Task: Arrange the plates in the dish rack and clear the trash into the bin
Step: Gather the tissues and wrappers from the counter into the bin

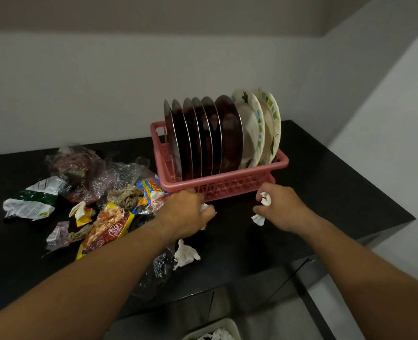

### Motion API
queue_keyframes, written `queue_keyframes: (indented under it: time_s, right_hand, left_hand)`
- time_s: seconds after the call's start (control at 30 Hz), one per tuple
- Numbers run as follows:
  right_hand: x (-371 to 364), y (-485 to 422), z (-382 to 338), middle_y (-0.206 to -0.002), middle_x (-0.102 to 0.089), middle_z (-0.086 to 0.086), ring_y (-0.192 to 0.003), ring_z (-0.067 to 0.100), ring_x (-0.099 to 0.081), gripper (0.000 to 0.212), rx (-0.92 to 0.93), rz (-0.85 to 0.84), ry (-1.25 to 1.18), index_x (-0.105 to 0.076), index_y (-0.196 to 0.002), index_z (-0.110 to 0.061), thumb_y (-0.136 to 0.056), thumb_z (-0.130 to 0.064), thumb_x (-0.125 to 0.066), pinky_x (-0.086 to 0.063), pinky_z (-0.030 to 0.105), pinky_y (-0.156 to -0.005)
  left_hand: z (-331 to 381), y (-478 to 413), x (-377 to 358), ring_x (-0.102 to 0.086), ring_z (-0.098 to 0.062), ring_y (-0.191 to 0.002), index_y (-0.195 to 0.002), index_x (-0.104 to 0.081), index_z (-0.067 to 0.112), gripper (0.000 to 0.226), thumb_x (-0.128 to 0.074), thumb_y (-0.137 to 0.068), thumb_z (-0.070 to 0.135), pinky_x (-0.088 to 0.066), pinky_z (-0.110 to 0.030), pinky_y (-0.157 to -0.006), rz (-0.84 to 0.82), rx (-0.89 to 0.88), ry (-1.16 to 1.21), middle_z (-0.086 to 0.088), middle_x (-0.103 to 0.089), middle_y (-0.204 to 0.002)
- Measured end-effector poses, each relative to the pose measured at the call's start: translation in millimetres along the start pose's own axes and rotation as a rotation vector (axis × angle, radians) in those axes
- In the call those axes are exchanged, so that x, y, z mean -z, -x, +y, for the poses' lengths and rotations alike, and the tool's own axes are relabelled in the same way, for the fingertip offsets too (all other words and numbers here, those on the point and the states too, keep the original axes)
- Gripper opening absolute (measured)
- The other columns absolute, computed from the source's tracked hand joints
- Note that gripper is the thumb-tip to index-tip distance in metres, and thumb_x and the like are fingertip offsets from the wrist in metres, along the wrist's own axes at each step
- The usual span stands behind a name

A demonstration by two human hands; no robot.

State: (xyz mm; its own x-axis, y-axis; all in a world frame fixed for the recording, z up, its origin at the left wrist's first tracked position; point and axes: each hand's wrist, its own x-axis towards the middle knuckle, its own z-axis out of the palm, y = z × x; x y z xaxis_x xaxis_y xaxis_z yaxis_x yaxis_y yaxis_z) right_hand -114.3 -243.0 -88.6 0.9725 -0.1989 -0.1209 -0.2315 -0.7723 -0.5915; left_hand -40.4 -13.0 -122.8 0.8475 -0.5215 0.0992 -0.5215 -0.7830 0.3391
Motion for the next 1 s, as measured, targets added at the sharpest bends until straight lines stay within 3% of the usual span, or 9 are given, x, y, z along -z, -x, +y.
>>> queue_keyframes:
  time_s: [0.07, 0.2, 0.27, 0.37, 0.47, 0.6, 0.67, 0.83, 1.0]
  right_hand:
    - [-5.0, -0.2, -4.3, -0.093, -0.059, -0.004, -0.077, 0.009, -0.062, 0.023, -0.009, 0.007, 0.01, -0.055, -0.084, -0.028, -0.087, -0.014, -0.073, -0.045, 0.022, -0.059]
    - [-13.4, -0.5, -10.8, -0.089, -0.06, -0.003, -0.077, 0.009, -0.062, 0.02, -0.039, 0.016, 0.03, -0.057, -0.083, -0.025, -0.089, -0.011, -0.07, -0.047, 0.022, -0.061]
    - [-17.2, -0.2, -10.9, -0.089, -0.062, -0.002, -0.077, 0.01, -0.064, 0.016, -0.046, 0.007, 0.03, -0.058, -0.084, -0.024, -0.091, -0.012, -0.067, -0.051, 0.024, -0.063]
    - [-22.3, 1.3, -8.0, -0.091, -0.063, -0.002, -0.079, 0.01, -0.065, 0.014, -0.048, -0.025, 0.0, -0.059, -0.086, -0.025, -0.093, -0.014, -0.065, -0.055, 0.027, -0.067]
    - [-25.7, 3.8, -2.7, -0.092, -0.06, -0.005, -0.077, 0.01, -0.064, 0.014, -0.046, -0.027, 0.002, -0.057, -0.088, -0.03, -0.09, -0.027, -0.071, -0.052, 0.025, -0.062]
    - [-28.2, 7.6, 4.8, -0.081, -0.066, -0.003, -0.068, 0.013, -0.067, 0.019, -0.081, -0.015, -0.055, -0.06, -0.083, -0.027, -0.087, -0.043, -0.071, -0.051, 0.025, -0.054]
    - [-30.0, 9.7, 9.7, -0.079, -0.066, -0.004, -0.067, 0.012, -0.066, 0.021, -0.09, -0.004, -0.061, -0.061, -0.081, -0.027, -0.091, -0.044, -0.065, -0.05, 0.024, -0.052]
    - [-31.4, 15.1, 20.1, -0.087, -0.063, -0.004, -0.073, 0.012, -0.065, 0.015, -0.115, -0.029, -0.041, -0.059, -0.086, -0.028, -0.093, -0.04, -0.064, -0.05, 0.024, -0.056]
    - [-35.7, 15.8, 21.7, -0.094, -0.061, -0.001, -0.076, 0.016, -0.068, 0.011, -0.137, -0.048, -0.148, -0.06, -0.089, -0.024, -0.091, -0.03, -0.069, -0.06, 0.029, -0.056]
  left_hand:
    - [0.7, -3.7, -1.7, -0.057, -0.019, -0.081, -0.08, -0.059, 0.017, 0.035, -0.056, -0.089, 0.051, -0.047, -0.031, -0.068, 0.016, 0.008, -0.025, -0.001, -0.057, -0.09]
    - [2.2, -14.7, -5.1, -0.061, -0.022, -0.097, -0.109, -0.066, 0.016, 0.02, -0.054, -0.097, 0.026, -0.048, -0.03, -0.081, -0.066, -0.067, -0.103, -0.004, -0.065, -0.104]
    - [3.3, -18.4, -7.0, -0.063, -0.022, -0.095, -0.11, -0.066, 0.02, 0.019, -0.052, -0.097, 0.02, -0.05, -0.032, -0.08, -0.096, -0.082, -0.124, -0.003, -0.067, -0.101]
    - [5.3, -25.7, -11.1, -0.062, -0.02, -0.081, -0.087, -0.062, 0.021, 0.026, -0.052, -0.095, 0.043, -0.047, -0.032, -0.068, -0.107, -0.014, -0.153, 0.0, -0.064, -0.089]
    - [10.2, -32.1, -22.5, -0.058, -0.02, -0.077, -0.084, -0.057, 0.021, 0.04, -0.06, -0.083, 0.061, -0.042, -0.032, -0.064, -0.169, 0.035, -0.306, 0.0, -0.058, -0.083]
    - [14.4, -31.9, -38.4, -0.066, -0.026, -0.091, -0.1, -0.066, 0.015, 0.017, -0.058, -0.091, 0.028, -0.052, -0.037, -0.073, -0.176, 0.021, -0.41, -0.005, -0.067, -0.103]
    - [14.9, -31.3, -43.2, -0.066, -0.029, -0.091, -0.105, -0.066, 0.013, 0.018, -0.053, -0.092, 0.014, -0.053, -0.039, -0.074, -0.149, -0.034, -0.434, -0.01, -0.065, -0.107]
    - [24.2, -30.0, -37.7, -0.062, -0.034, -0.099, -0.122, -0.05, 0.012, 0.027, -0.051, -0.098, 0.022, -0.049, -0.042, -0.078, -0.116, -0.062, -0.278, -0.012, -0.055, -0.117]
    - [28.9, -16.0, -13.0, -0.062, -0.031, -0.094, -0.12, -0.046, 0.016, 0.026, -0.051, -0.094, 0.011, -0.045, -0.035, -0.07, -0.048, 0.013, -0.126, -0.01, -0.063, -0.103]
